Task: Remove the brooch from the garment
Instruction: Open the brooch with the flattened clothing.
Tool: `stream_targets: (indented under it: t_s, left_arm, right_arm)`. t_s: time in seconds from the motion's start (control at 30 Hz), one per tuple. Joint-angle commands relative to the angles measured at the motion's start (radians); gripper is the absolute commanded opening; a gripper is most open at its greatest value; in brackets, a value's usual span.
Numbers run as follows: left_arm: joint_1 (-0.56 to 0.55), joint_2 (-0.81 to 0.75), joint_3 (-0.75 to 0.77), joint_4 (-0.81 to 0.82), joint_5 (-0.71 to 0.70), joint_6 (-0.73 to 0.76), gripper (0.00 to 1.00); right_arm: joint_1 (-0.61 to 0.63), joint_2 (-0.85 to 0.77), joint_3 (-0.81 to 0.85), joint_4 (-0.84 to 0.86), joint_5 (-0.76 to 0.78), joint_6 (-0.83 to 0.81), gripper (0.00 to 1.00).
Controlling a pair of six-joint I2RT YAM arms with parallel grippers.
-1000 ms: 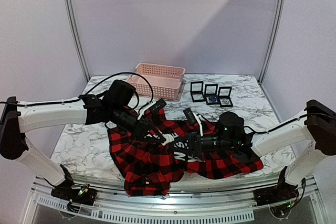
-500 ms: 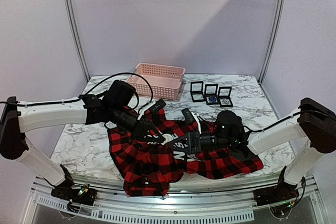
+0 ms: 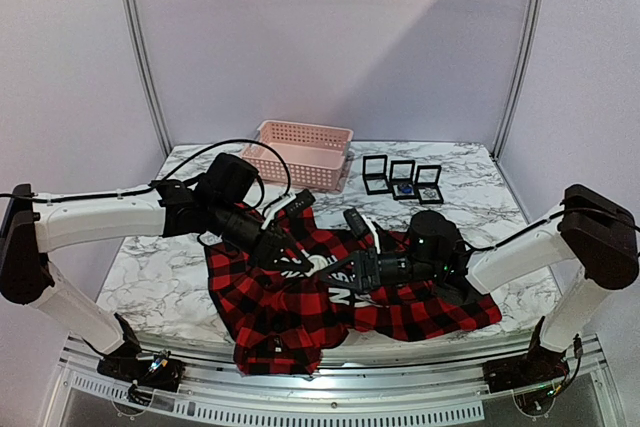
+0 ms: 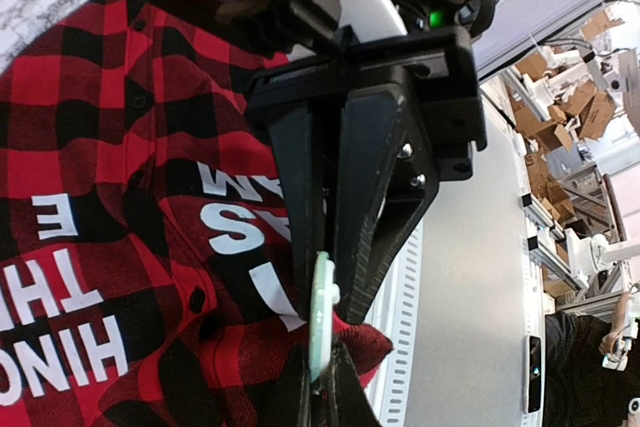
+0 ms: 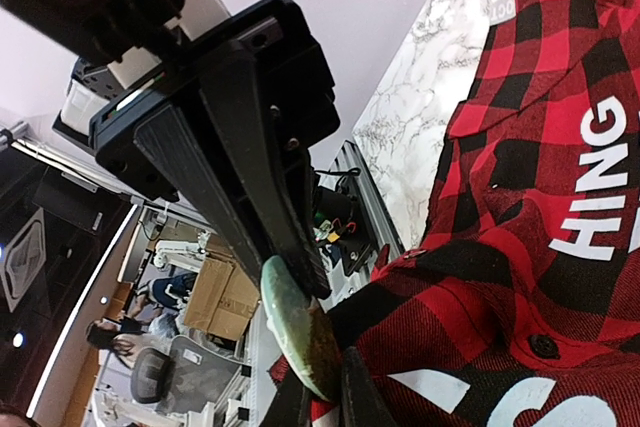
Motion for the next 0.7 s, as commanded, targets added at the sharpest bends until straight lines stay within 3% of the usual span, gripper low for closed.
stream_targets:
  t_s: [0.0,0.23,0.67]
  left_arm:
    - [-0.034,-0.031,0.007,0.028,0.106,0.044,0.00]
    - [-0.041,-0.035,0.010,0.008,0.098,0.061,0.00]
    - [-0.062,-0.047,0.015,-0.012,0.091,0.089,0.00]
  right_arm:
    - [-0.048,0.053,0.043,-0.084,0.082,0.097,0.08]
    - [-0.058,0.079,0.030,0.003,0.064,0.159,0.08]
    - [-0.059,0.118,0.133,-0.175,0.049,0.145,0.08]
